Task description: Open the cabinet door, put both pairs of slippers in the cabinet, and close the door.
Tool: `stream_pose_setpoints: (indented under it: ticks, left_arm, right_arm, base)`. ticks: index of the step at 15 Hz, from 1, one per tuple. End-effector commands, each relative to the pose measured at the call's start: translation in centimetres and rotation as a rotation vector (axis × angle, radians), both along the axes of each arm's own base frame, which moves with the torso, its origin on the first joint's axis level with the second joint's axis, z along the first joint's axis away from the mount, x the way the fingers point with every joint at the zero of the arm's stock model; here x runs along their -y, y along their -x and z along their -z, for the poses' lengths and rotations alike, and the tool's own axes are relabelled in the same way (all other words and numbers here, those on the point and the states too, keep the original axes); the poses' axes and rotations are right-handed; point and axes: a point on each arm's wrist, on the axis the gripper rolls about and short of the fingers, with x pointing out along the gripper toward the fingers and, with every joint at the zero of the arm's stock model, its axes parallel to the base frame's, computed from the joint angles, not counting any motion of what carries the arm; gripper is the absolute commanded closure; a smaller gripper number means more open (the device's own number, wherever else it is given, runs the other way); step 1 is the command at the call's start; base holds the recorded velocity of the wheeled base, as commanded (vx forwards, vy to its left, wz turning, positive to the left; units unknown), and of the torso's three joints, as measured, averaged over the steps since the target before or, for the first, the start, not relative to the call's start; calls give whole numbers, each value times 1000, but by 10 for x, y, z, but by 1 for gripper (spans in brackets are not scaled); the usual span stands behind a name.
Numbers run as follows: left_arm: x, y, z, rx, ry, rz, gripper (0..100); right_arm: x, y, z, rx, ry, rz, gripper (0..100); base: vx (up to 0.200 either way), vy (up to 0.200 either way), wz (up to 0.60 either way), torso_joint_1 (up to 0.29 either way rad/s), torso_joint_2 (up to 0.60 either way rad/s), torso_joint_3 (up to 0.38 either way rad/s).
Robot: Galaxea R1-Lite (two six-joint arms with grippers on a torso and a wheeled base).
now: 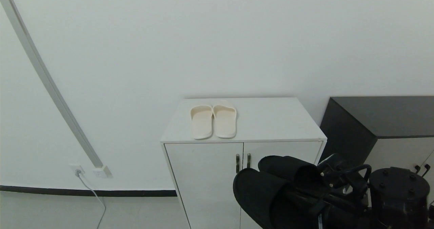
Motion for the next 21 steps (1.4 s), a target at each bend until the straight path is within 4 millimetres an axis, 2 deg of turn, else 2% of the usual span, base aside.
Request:
stream_pose_setpoints:
  ticks: [1,3,4,21]
  left_arm:
    - [0,0,0,-1,1,-1,100]
    - [0,0,0,-1,-1,1,100]
    - [0,0,0,1,1,1,0]
    - [0,-1,-2,-18,-16,4,0]
  right_arm:
    - [0,-1,2,-6,8,1,100]
    - [0,0,3,-8,10,1,100]
    - [1,1,4,-13,14,0,100]
    - [2,0,10,-30,33,7,100]
  base:
    - [0,0,0,-163,364,198]
    - [0,0,0,-168,373,205]
    - [0,0,0,-173,403,222]
    - [0,0,0,-206,510,299]
